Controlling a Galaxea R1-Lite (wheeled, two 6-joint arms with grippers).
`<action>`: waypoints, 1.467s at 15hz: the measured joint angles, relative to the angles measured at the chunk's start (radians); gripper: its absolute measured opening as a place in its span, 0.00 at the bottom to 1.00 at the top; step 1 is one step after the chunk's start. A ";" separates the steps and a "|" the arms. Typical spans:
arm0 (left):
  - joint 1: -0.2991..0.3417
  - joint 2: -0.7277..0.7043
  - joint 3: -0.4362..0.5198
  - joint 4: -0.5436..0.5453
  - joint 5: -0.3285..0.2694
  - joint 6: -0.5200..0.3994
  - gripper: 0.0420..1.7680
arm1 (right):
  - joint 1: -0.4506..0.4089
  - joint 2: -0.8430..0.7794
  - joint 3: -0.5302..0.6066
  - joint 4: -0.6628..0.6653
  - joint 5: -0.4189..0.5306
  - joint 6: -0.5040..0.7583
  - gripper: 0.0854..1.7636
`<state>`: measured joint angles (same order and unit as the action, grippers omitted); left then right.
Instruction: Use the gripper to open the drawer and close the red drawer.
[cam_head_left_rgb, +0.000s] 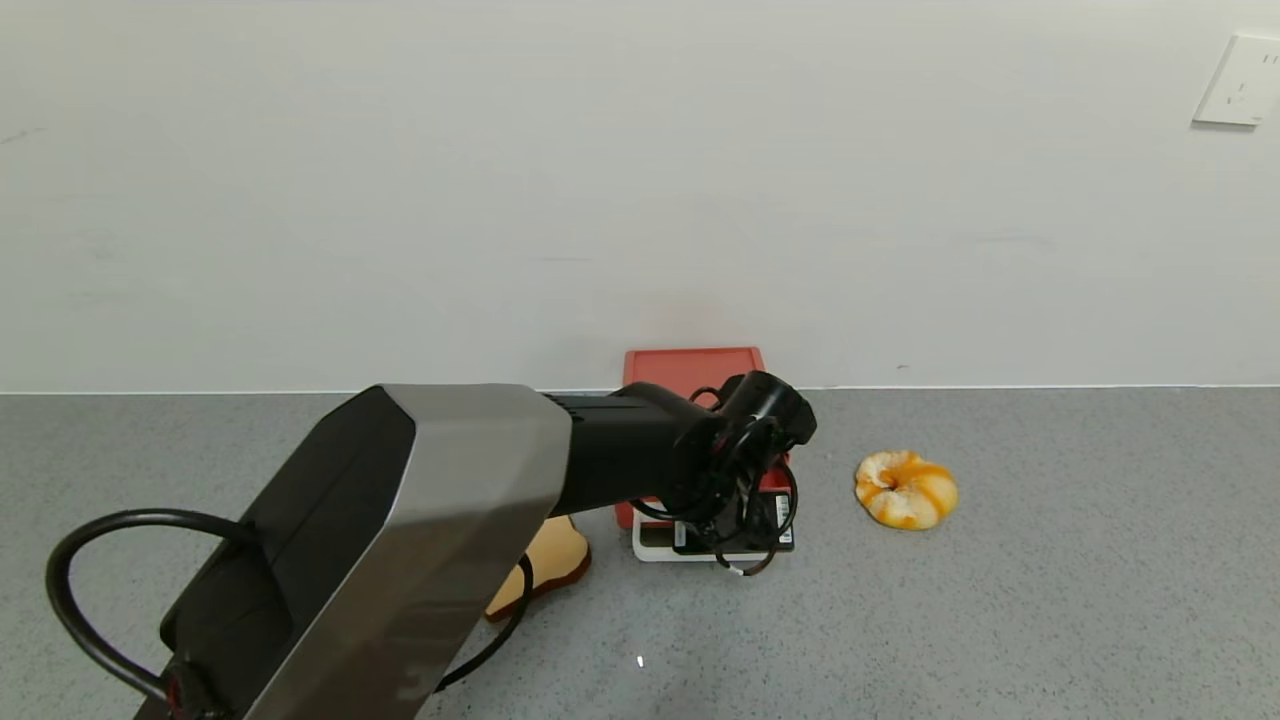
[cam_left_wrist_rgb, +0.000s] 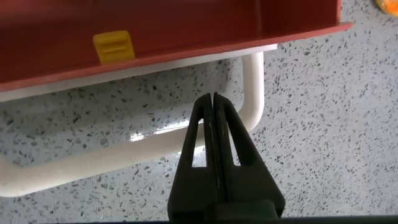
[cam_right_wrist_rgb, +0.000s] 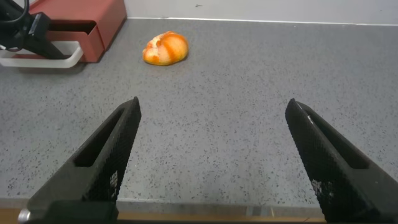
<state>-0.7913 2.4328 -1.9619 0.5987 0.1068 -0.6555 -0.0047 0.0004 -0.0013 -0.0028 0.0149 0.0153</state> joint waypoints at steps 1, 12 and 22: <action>-0.005 -0.002 0.000 0.010 0.000 -0.009 0.04 | 0.000 0.000 0.000 0.000 0.000 0.000 0.97; -0.047 -0.015 0.020 0.045 -0.007 -0.057 0.04 | 0.000 0.000 0.001 -0.001 0.000 0.000 0.97; -0.069 -0.016 0.020 0.059 -0.004 -0.105 0.04 | 0.000 0.000 0.001 -0.001 0.000 0.000 0.97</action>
<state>-0.8602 2.4170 -1.9421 0.6574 0.1023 -0.7604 -0.0047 0.0004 0.0000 -0.0043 0.0153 0.0153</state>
